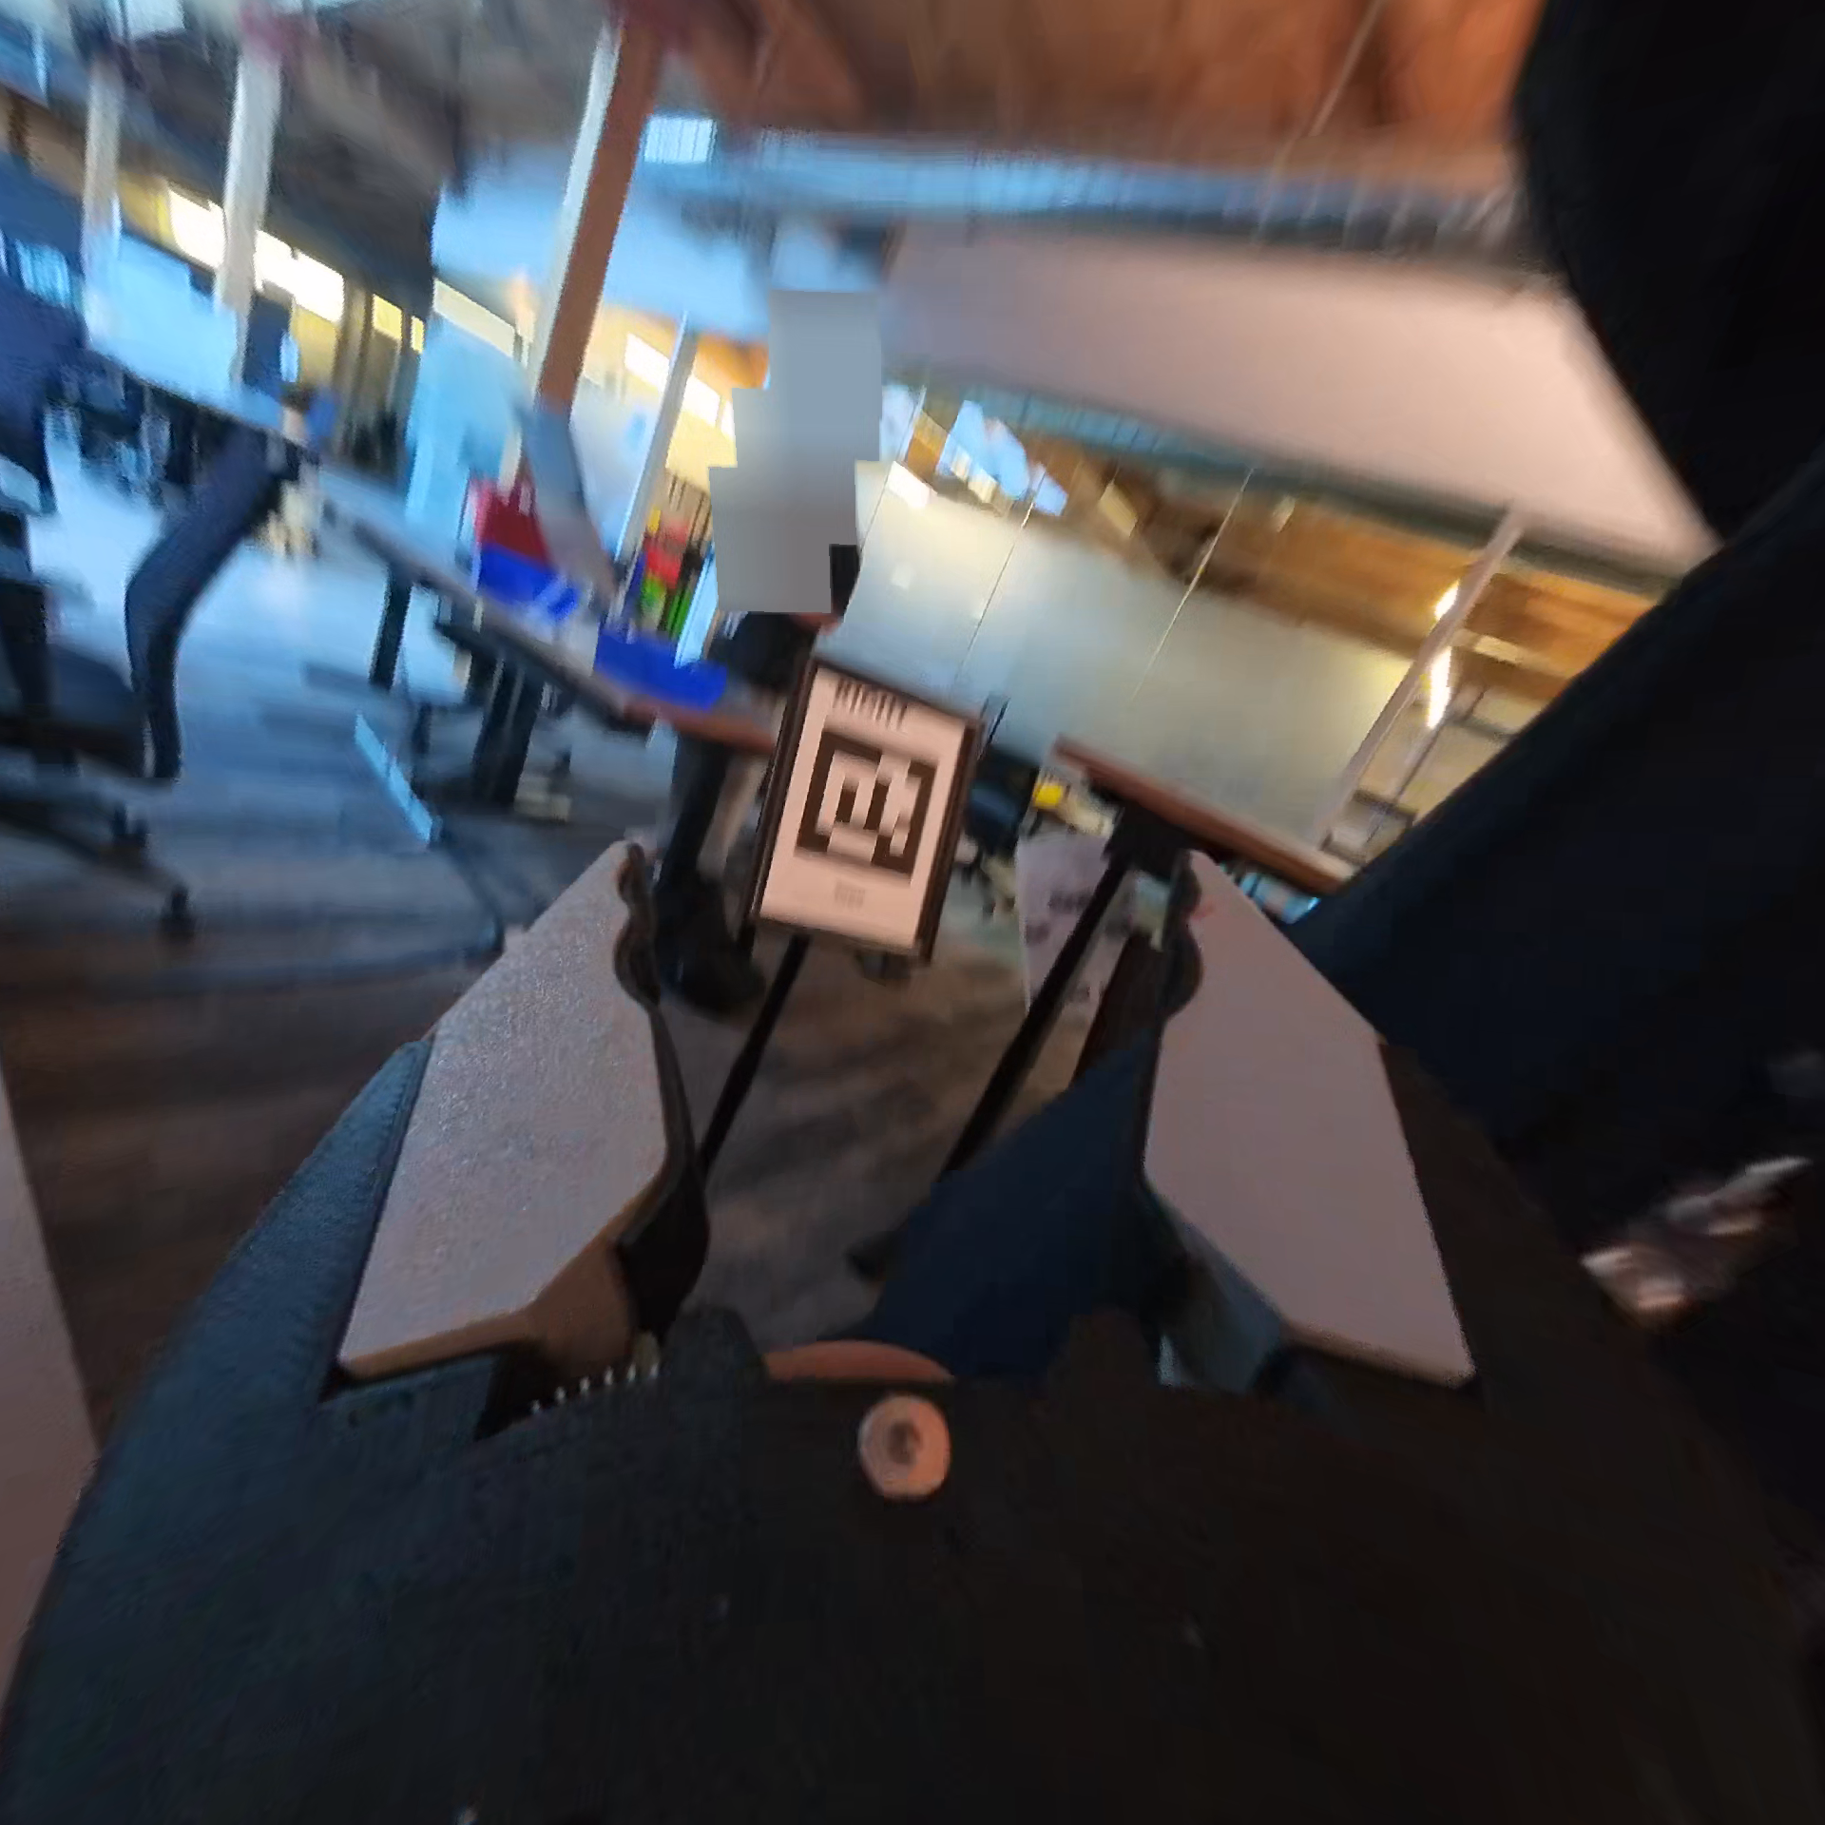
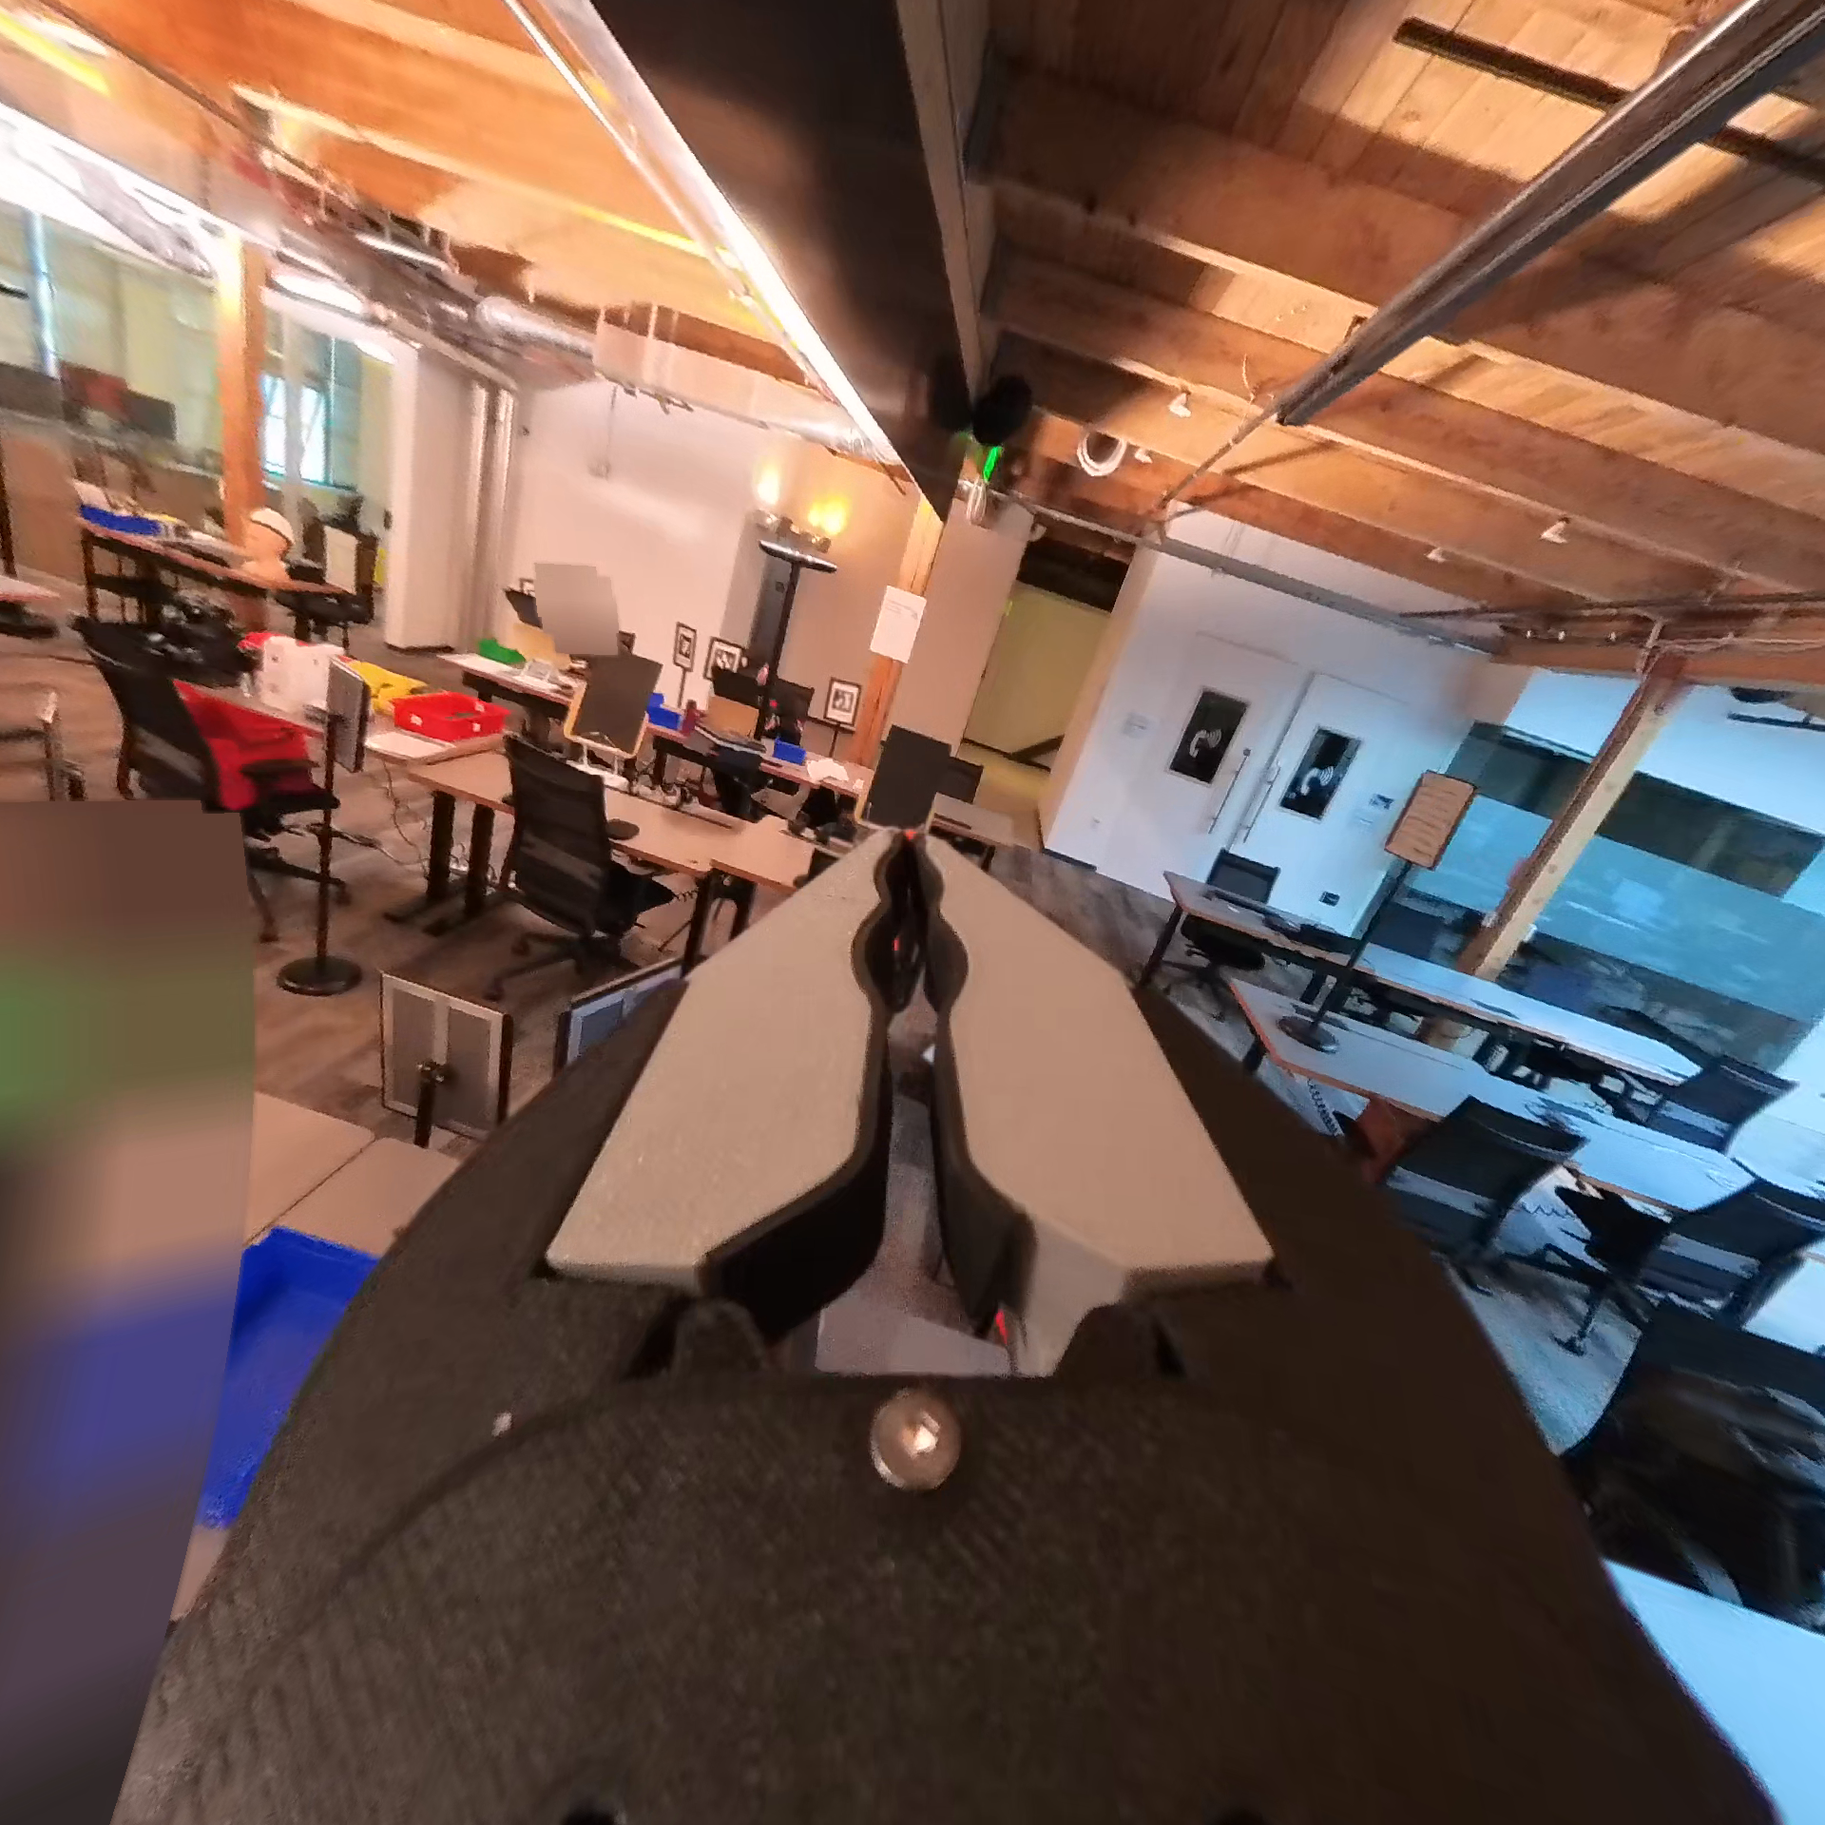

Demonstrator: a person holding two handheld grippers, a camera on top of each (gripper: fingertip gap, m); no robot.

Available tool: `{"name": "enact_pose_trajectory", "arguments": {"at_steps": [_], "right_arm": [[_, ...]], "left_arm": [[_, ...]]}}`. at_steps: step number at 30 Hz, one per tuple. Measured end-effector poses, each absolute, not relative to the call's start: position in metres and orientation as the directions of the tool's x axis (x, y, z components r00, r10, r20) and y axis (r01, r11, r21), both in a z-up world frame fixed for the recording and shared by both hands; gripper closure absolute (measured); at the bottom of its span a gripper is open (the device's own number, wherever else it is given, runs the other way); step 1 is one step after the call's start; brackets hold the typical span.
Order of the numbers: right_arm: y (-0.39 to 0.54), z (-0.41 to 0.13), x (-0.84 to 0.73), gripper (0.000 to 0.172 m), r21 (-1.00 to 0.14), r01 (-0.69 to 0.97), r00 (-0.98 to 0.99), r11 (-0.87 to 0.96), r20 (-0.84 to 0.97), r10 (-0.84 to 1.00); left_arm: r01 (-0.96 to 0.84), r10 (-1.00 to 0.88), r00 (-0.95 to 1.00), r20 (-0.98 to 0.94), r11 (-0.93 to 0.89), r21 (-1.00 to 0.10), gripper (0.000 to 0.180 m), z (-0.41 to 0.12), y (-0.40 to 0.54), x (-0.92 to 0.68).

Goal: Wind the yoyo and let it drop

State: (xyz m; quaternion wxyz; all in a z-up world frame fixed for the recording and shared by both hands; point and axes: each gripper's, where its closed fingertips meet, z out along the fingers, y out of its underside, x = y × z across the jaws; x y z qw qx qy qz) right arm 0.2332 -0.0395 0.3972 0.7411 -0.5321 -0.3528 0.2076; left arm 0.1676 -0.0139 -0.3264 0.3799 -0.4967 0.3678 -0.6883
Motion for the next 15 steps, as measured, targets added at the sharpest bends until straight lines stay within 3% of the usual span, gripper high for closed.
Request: {"name": "enact_pose_trajectory", "arguments": {"at_steps": [3, 6, 8, 10, 11, 13, 15], "right_arm": [[-0.028, 0.380, 0.221, 0.172, -0.949, 0.060, 0.633, 0.309, 0.276, 0.724], [-0.017, 0.348, 0.202, 0.172, -0.969, 0.050, 0.565, 0.243, 0.228, 0.793], [-0.017, 0.332, 0.187, 0.172, -0.973, 0.035, 0.523, 0.226, 0.211, 0.826], [-0.020, 0.322, 0.173, 0.172, -0.974, 0.036, 0.485, 0.226, 0.214, 0.848], [-0.020, 0.317, 0.167, 0.172, -0.972, 0.053, 0.479, 0.228, 0.225, 0.849], [-0.016, 0.305, 0.159, 0.172, -0.972, 0.084, 0.477, 0.217, 0.231, 0.848], [-0.014, 0.297, 0.155, 0.172, -0.980, 0.081, 0.463, 0.184, 0.200, 0.864]], "left_arm": [[0.300, -0.907, -0.325, 0.266, -0.366, -0.881, 0.080, -0.250, -0.035, 0.125], [0.268, -0.919, -0.352, 0.178, -0.281, -0.921, 0.074, -0.222, -0.077, 0.121], [0.266, -0.845, -0.515, 0.142, -0.315, -0.911, 0.101, -0.218, -0.125, 0.131], [0.139, -0.787, -0.595, 0.162, -0.300, -0.944, 0.128, -0.243, -0.153, 0.172], [0.074, -0.776, -0.599, 0.196, -0.297, -0.952, 0.129, -0.256, -0.156, 0.194], [-0.010, -0.720, -0.623, 0.306, -0.384, -0.923, 0.099, -0.265, -0.151, 0.218], [-0.058, -0.693, -0.598, 0.403, -0.464, -0.884, 0.095, -0.272, -0.132, 0.232]]}}
